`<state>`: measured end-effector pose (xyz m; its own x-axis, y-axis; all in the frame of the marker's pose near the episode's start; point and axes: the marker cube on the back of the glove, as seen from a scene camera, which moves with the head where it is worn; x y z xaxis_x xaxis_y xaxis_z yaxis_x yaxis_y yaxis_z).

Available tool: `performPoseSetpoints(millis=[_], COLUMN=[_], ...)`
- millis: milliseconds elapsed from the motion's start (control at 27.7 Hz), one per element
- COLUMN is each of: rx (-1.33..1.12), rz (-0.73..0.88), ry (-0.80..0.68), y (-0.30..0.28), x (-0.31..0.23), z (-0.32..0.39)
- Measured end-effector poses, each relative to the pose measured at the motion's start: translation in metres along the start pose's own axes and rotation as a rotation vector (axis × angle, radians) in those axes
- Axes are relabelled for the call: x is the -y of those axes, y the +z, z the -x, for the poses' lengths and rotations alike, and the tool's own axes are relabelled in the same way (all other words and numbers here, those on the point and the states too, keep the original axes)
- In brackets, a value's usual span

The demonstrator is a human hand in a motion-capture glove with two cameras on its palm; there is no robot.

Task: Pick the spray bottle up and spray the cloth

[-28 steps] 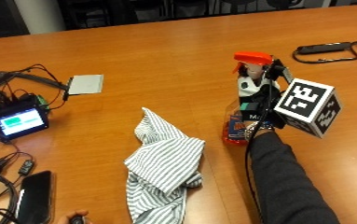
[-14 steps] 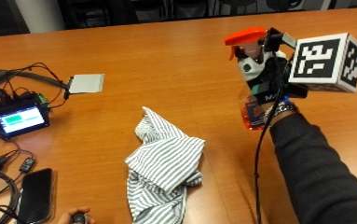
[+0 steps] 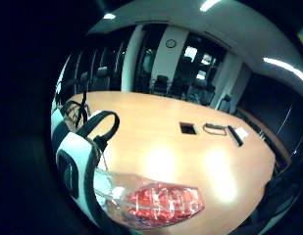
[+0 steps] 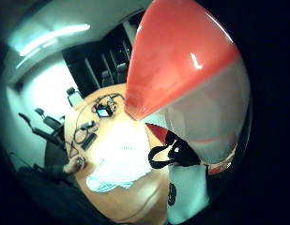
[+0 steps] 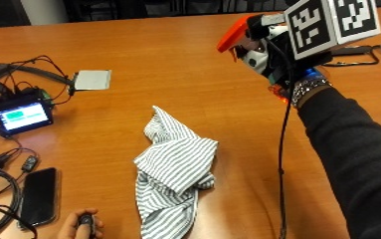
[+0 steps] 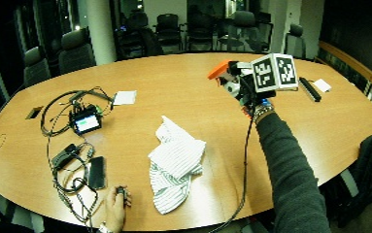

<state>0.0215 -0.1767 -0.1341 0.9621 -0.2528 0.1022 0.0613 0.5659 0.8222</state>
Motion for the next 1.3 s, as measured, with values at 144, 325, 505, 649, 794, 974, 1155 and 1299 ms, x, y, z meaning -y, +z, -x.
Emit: performPoseSetpoints(millis=[144,325,505,649,794,974,1155,1299], rx=[-0.138,-0.224,-0.239,-0.264,-0.343,-0.433,-0.539,-0.536], rz=[0.084,0.165,0.253,0.306,0.335,0.343,0.371,0.363], ry=[-0.207,-0.358,-0.462,-0.551,-0.662,-0.753,-0.835,-0.884], y=[0.003,0.011,0.025,0.036,0.045,0.048,0.049,0.056], x=[-0.003,-0.014,-0.034,-0.051,-0.064,-0.074,-0.09,-0.102], z=[0.021,0.036,0.05,0.064,0.074,0.084,0.09,0.099])
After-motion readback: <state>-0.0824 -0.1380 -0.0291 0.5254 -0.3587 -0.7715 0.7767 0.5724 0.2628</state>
